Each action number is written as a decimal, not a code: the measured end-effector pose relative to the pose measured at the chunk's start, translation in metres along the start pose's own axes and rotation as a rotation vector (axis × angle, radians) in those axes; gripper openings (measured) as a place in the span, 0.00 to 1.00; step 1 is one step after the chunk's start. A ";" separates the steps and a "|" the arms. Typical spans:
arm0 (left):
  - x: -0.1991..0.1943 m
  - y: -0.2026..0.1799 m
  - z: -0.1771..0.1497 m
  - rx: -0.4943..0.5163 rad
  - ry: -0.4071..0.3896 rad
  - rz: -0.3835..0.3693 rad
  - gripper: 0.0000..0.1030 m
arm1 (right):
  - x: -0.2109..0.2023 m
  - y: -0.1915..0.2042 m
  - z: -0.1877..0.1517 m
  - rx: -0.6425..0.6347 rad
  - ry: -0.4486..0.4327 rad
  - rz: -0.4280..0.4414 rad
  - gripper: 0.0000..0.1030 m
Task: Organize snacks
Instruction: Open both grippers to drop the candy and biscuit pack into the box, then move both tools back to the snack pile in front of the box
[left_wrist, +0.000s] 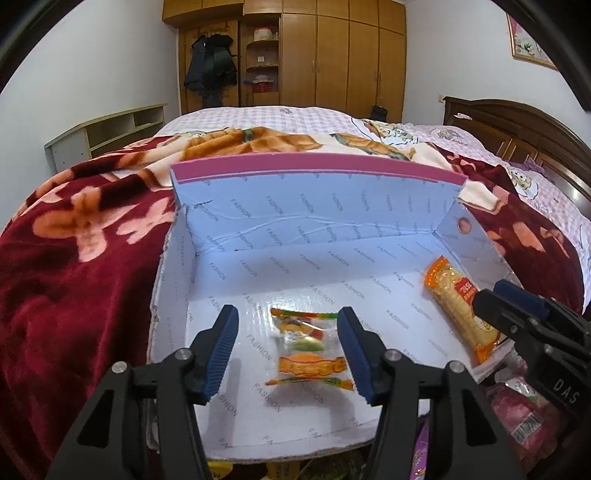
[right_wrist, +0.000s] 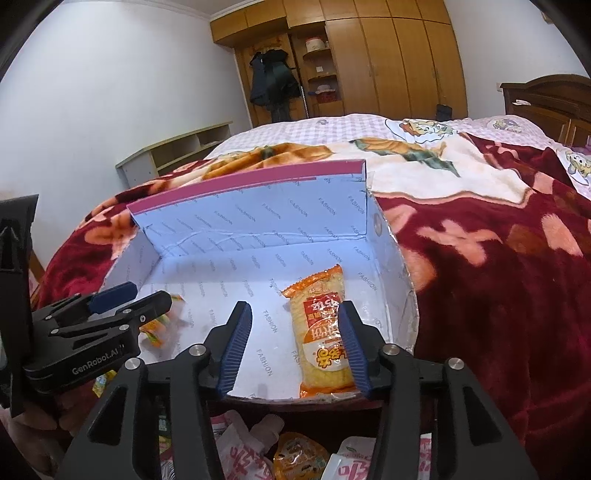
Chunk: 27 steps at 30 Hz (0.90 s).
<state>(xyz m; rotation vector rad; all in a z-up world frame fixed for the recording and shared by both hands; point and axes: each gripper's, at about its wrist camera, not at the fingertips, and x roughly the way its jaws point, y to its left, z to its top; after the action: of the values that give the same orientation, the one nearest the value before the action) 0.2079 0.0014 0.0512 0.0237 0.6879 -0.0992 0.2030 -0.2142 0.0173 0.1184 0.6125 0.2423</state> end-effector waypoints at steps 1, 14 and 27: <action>-0.002 0.000 0.000 -0.001 -0.002 0.001 0.58 | -0.002 0.000 0.000 0.003 -0.005 -0.002 0.49; -0.030 -0.002 -0.005 -0.008 -0.030 0.021 0.71 | -0.027 0.005 -0.001 0.001 -0.035 0.003 0.53; -0.058 0.004 -0.019 -0.038 -0.043 0.024 0.71 | -0.053 0.012 -0.014 0.019 -0.050 0.016 0.58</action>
<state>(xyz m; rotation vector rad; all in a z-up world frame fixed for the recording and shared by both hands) 0.1520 0.0117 0.0728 -0.0068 0.6465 -0.0636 0.1507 -0.2157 0.0368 0.1478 0.5646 0.2485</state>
